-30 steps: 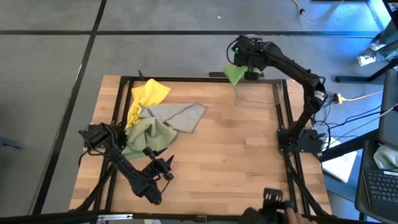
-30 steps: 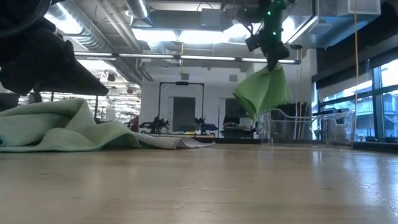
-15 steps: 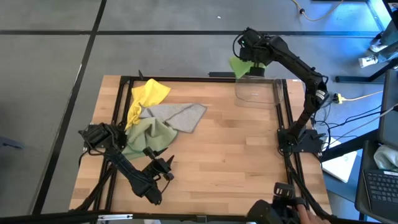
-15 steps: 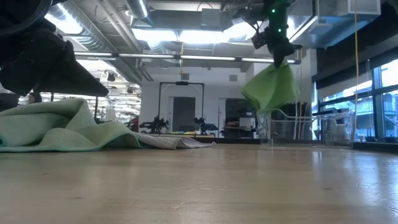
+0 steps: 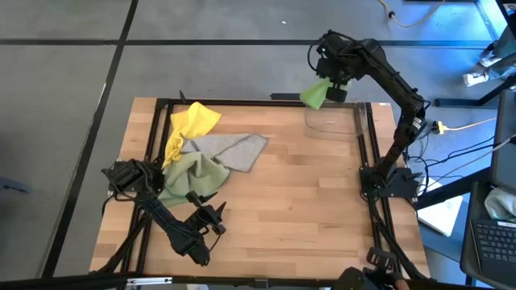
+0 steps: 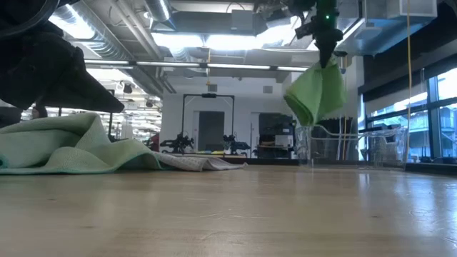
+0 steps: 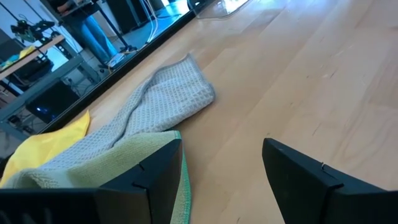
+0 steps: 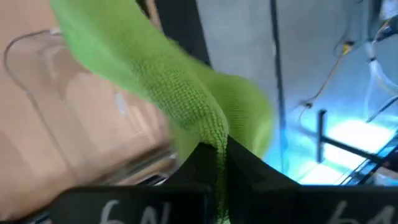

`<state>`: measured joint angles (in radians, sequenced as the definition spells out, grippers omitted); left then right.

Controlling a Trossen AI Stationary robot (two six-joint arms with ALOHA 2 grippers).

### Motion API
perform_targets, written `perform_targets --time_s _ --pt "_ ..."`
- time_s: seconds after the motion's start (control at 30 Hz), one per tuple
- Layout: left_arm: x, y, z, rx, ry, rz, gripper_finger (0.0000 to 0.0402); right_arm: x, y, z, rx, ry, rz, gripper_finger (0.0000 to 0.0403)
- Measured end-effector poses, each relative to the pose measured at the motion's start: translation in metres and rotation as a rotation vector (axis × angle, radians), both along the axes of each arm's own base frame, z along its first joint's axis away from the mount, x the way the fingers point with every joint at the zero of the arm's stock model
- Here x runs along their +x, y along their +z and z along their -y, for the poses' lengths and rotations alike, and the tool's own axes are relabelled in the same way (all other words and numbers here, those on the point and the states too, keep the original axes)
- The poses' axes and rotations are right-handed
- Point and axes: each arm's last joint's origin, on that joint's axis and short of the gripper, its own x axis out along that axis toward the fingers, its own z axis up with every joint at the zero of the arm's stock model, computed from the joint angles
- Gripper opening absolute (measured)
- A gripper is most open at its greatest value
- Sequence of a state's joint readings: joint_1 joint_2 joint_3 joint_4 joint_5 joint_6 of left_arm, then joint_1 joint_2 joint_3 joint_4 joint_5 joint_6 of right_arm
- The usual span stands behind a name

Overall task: Fold microfiber towels
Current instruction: Put the green cloth into the transparent bin

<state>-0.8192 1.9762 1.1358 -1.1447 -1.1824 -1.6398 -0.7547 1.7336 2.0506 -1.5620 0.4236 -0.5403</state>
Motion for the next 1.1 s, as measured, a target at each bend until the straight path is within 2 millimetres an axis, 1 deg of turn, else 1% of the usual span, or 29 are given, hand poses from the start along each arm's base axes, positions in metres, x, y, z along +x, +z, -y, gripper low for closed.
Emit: perform_targets --time_s 0.1,0.53,0.7,0.87,0.97,1.1 --pt "0.0 0.0 0.0 -0.003 0.0 0.003 0.0217 0.0 -0.007 0.0 0.026 -0.039 0.002 0.0013" --pt "-0.001 0.0 0.002 -0.003 -0.007 0.004 0.0217 0.006 -0.05 -0.002 0.262 -0.094 0.036 0.0013" --pt "-0.001 0.0 0.002 -0.004 -0.006 0.003 0.0217 0.006 -0.07 -0.003 0.336 -0.126 0.006 0.0013" --pt "-0.001 -0.001 0.002 -0.019 0.001 -0.005 0.0217 0.005 -0.093 -0.007 0.455 -0.142 -0.016 0.0013" --pt "-0.001 -0.001 0.002 -0.023 0.001 -0.002 0.0217 0.002 -0.107 -0.009 0.494 -0.159 -0.055 0.0013" --pt "-0.001 -0.001 0.002 -0.026 0.001 0.001 0.0217 -0.005 -0.12 -0.008 0.523 -0.183 -0.099 0.0013"
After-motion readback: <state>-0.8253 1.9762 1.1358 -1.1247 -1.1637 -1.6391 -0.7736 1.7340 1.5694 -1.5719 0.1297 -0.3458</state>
